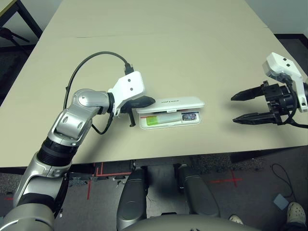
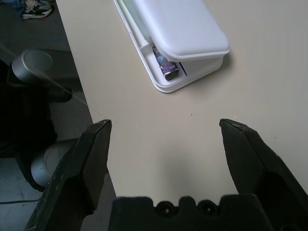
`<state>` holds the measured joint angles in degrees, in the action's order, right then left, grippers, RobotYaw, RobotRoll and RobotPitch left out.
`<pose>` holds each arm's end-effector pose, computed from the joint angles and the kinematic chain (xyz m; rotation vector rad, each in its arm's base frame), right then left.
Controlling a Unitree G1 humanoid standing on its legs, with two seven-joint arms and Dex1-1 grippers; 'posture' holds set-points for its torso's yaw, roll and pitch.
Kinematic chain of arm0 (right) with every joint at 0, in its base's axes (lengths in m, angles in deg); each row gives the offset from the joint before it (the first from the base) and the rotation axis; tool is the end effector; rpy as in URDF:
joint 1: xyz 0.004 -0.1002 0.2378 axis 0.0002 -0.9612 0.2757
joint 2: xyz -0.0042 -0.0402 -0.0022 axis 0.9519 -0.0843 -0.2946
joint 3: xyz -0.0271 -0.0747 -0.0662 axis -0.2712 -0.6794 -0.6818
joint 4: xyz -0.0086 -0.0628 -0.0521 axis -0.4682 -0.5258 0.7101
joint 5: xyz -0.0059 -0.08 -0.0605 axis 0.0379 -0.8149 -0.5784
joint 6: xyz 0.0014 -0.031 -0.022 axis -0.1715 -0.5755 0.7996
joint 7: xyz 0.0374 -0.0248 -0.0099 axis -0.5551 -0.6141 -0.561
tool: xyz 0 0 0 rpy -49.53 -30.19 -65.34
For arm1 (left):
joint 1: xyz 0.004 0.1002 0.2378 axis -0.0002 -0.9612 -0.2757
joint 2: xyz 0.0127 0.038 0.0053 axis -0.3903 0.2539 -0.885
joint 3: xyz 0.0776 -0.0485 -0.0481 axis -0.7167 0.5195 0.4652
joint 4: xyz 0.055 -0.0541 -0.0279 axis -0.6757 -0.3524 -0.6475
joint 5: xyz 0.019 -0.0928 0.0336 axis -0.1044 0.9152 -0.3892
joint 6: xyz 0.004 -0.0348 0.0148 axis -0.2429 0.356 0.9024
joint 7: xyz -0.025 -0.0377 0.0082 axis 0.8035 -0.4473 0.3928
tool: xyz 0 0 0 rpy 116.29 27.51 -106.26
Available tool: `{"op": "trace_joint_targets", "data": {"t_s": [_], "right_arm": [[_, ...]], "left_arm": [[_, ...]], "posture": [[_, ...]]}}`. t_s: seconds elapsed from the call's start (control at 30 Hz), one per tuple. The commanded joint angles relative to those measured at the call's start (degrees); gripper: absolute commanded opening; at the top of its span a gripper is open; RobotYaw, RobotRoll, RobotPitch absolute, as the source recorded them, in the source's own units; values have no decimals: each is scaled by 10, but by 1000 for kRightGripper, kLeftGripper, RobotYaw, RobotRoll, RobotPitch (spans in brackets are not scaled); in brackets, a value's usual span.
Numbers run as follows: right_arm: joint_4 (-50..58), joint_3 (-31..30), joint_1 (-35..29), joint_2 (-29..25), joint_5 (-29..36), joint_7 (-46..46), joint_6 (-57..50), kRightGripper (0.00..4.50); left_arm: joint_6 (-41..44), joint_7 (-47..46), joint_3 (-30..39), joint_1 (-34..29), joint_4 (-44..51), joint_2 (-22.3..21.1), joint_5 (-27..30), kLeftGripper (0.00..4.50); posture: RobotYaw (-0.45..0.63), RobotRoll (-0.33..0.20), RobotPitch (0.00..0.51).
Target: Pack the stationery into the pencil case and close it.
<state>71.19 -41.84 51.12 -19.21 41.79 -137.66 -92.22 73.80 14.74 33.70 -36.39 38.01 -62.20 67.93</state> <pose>0.2576 -0.2880 0.2486 -0.4456 0.5410 1.2395 0.2603 0.1778 0.1932 0.6209 0.1858 -1.1492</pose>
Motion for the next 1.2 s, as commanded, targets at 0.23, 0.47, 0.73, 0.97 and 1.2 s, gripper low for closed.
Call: {"op": "trace_joint_targets", "data": {"t_s": [0.23, 0.47, 0.73, 0.97, 1.2], "right_arm": [[-3, -17, 3, 4, -12, -5, 7, 4500], [3, -24, 3, 5, -12, -4, 3, 4500], [8, -26, -2, 9, -16, 3, 3, 4500], [10, -28, -2, 11, -19, 7, 3, 4500], [11, -27, -6, 14, -19, 12, 5, 4500]], "left_arm": [[1, -7, -48, -22, 30, 5, -21, 26], [-10, -6, -63, -26, 22, 4, -41, 26], [-16, 13, -88, -32, 16, -5, -57, 26], [-16, 24, -111, -37, 1, -11, -73, 26], [-19, 17, -98, -31, -14, 0, -69, 26]], "posture": [[-21, 0, 199], [-23, 0, 200], [-29, 0, 203], [-36, 0, 207], [-40, 0, 206]]}}
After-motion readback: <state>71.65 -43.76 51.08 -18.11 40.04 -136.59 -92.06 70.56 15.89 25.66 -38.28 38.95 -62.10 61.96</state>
